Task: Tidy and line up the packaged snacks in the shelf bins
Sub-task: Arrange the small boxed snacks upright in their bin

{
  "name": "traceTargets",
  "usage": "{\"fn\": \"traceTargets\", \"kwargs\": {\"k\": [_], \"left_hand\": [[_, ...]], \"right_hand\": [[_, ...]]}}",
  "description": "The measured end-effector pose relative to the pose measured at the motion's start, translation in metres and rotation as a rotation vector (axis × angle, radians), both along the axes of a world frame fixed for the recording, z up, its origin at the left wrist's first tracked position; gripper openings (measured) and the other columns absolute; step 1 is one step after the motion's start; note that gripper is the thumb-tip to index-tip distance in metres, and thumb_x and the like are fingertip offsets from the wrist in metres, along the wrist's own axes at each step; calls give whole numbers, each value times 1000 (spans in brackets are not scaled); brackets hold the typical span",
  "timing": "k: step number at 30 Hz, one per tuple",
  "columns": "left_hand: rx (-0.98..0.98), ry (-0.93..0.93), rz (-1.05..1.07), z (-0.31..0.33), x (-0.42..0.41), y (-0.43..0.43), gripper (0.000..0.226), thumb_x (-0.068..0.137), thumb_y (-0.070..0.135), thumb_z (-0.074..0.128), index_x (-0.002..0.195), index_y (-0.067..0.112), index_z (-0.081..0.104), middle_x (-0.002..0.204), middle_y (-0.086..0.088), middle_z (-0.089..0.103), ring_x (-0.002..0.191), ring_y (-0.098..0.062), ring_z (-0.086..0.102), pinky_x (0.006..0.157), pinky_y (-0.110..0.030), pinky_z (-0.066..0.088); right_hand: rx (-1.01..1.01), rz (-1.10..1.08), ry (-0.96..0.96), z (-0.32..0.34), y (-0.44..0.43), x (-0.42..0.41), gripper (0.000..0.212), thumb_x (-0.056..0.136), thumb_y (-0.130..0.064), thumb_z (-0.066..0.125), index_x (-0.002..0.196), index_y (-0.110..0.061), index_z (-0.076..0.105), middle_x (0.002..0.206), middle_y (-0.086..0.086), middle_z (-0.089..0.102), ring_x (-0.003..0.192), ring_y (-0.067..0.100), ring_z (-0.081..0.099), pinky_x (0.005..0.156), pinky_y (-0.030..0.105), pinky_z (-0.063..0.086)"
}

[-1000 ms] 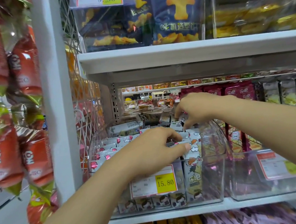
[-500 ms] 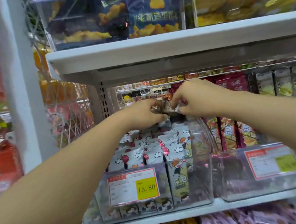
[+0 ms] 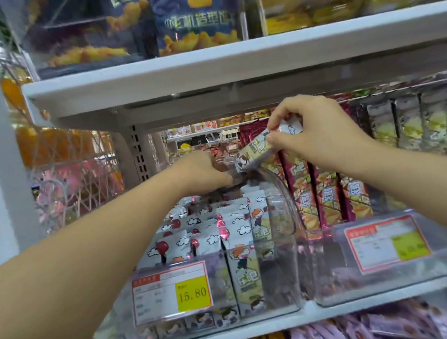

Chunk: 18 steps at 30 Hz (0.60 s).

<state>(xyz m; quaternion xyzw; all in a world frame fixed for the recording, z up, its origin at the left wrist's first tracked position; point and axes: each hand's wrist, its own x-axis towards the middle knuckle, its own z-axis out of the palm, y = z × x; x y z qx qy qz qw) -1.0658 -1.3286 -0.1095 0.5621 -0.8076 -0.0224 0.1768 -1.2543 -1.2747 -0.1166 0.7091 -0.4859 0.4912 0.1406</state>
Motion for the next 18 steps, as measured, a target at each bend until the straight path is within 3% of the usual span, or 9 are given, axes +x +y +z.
{"fn": "traceTargets", "kwargs": {"k": [4,6,7,8,10,12,14,16,18], "left_hand": [[-10,115,-30,3,11,17,22,88,32,59,104,18,61,82,4,58,72,-14,56,63,-23,42],[-34,173,-38,4,19,26,25,87,29,59,111,22,59,82,4,60,70,-17,60,58,-28,48],[-40,206,-45,5,23,30,29,86,28,60,114,25,58,88,2,63,75,-23,64,64,-34,54],[-45,235,-46,6,28,33,31,84,27,61,115,27,58,90,1,64,78,-27,64,69,-35,54],[-81,277,-57,5,35,39,29,84,23,62,112,30,59,86,2,64,67,-21,56,61,-28,47],[-193,310,-64,1,41,43,30,83,19,63,111,30,58,86,1,65,56,-16,52,51,-22,45],[-371,332,-77,-4,47,48,39,83,15,63,119,29,57,96,7,63,69,-13,59,62,-19,50],[-519,366,-121,-10,51,55,47,83,13,66,127,28,54,102,16,60,80,-6,59,79,-19,50],[-606,396,-185,-15,53,62,51,82,11,68,127,28,53,99,26,56,81,0,58,79,-8,46]], "right_hand": [[42,71,-148,-1,5,-3,34,81,-20,71,113,-22,58,102,-14,54,97,8,55,90,32,48],[71,78,-201,-2,7,-5,42,81,-21,72,119,-22,56,108,-13,52,104,7,51,91,29,44],[92,86,-221,-3,7,-6,42,80,-22,73,118,-24,56,110,-12,54,106,8,52,94,30,44],[123,101,-240,-5,7,-7,43,79,-22,74,117,-25,56,113,-8,57,106,11,55,95,34,45],[197,135,-295,-8,8,-7,42,77,-22,76,115,-25,57,112,1,62,99,17,63,91,39,51],[235,237,-416,-11,11,-6,39,79,-14,75,113,-20,57,107,5,66,87,18,68,80,34,58],[254,405,-614,-12,15,-5,32,81,-6,71,108,-17,58,104,8,68,85,19,70,74,31,59],[280,547,-810,-10,18,-6,25,83,-4,67,104,-16,58,104,9,69,88,21,69,79,33,58],[330,642,-898,-9,22,-8,20,83,-5,65,102,-11,61,97,6,72,89,16,70,81,28,57]]}}
